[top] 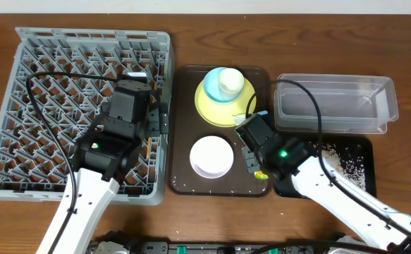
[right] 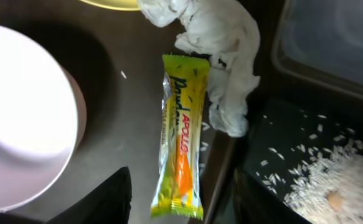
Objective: Sort waste into correct bins and load items into the dishwasher
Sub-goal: 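Grasp the yellow snack wrapper on the brown tray with the right gripper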
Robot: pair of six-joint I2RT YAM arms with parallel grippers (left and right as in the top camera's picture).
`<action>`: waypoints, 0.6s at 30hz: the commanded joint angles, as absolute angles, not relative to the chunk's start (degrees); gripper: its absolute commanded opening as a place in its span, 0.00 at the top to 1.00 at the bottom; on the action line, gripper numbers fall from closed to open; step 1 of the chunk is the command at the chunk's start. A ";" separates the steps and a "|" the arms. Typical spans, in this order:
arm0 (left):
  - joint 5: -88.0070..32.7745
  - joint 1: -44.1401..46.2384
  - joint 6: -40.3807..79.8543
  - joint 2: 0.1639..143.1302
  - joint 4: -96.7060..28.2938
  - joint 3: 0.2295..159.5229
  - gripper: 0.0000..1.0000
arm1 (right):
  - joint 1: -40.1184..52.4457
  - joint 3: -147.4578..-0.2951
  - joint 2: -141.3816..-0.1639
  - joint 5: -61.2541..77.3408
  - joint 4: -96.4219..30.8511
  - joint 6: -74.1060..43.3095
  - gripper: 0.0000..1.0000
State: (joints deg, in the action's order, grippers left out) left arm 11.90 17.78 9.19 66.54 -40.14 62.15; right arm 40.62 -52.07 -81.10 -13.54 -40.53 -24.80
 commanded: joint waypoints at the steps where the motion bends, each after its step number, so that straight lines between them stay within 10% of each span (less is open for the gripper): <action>1: 11.60 17.69 9.72 66.65 -40.29 62.48 0.08 | 40.29 -49.01 -81.52 -14.41 -38.24 -25.21 0.49; 18: 11.60 17.69 9.72 66.65 -40.29 62.48 0.07 | 40.29 -45.58 -83.70 -14.79 -30.37 -24.60 0.49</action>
State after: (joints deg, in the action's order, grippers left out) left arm 11.90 17.78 9.19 66.54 -40.14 62.15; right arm 40.62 -46.22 -81.93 -13.69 -30.59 -24.80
